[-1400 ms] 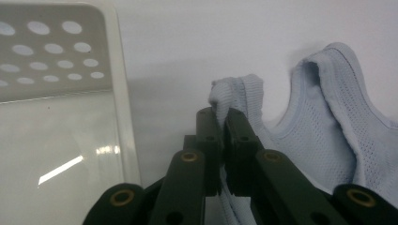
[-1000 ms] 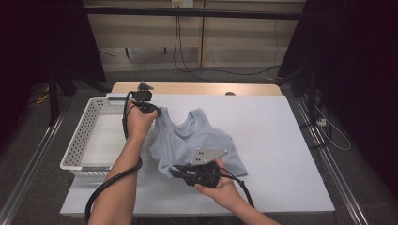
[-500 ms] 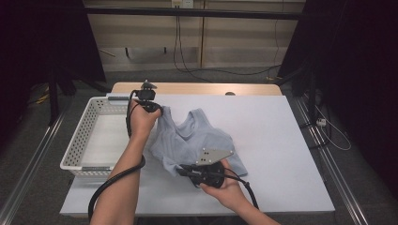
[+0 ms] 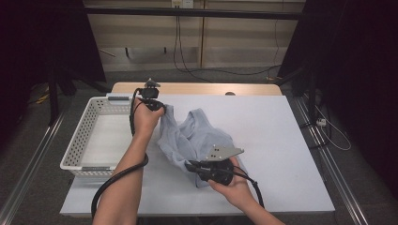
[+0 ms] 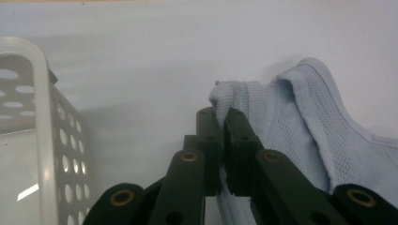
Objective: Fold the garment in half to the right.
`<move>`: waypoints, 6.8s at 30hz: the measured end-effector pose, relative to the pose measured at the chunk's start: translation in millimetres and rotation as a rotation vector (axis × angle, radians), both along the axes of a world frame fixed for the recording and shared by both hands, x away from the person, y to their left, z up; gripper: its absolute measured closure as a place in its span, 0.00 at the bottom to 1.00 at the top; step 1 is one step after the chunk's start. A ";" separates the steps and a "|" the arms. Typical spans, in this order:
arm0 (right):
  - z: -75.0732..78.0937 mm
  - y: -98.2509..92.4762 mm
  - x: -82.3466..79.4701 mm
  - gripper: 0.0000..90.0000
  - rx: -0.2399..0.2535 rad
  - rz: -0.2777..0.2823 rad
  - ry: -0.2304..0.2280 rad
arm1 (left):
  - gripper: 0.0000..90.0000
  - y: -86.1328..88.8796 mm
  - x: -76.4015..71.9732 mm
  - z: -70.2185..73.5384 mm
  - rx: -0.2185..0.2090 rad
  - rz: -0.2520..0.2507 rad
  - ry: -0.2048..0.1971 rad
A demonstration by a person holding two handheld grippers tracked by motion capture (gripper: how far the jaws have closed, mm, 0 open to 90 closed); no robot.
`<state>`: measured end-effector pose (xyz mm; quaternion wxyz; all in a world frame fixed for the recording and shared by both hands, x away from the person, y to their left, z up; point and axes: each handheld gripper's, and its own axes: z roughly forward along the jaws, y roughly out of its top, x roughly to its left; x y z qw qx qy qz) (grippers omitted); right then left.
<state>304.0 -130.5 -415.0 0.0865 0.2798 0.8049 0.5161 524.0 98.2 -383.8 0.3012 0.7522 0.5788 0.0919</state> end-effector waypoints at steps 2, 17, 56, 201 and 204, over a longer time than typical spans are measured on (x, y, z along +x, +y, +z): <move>-0.4 -1.8 -0.3 0.94 -0.003 -0.003 0.001 | 0.96 -1.1 0.5 0.2 0.000 -0.003 -0.002; -4.9 -17.7 -0.5 0.94 -0.006 -0.052 0.005 | 0.95 -14.5 6.3 -0.5 -0.001 -0.026 -0.004; -19.5 -78.0 -17.4 0.93 -0.100 -0.224 0.025 | 0.36 -24.7 6.9 3.4 -0.094 -0.164 -0.099; -32.0 -139.5 5.3 0.98 -0.198 -0.499 0.056 | 0.98 -17.3 -19.3 -32.8 -0.160 -0.201 0.035; -32.6 -140.4 5.5 0.97 -0.180 -0.494 0.062 | 0.96 -19.1 -20.0 -32.8 -0.160 -0.204 0.034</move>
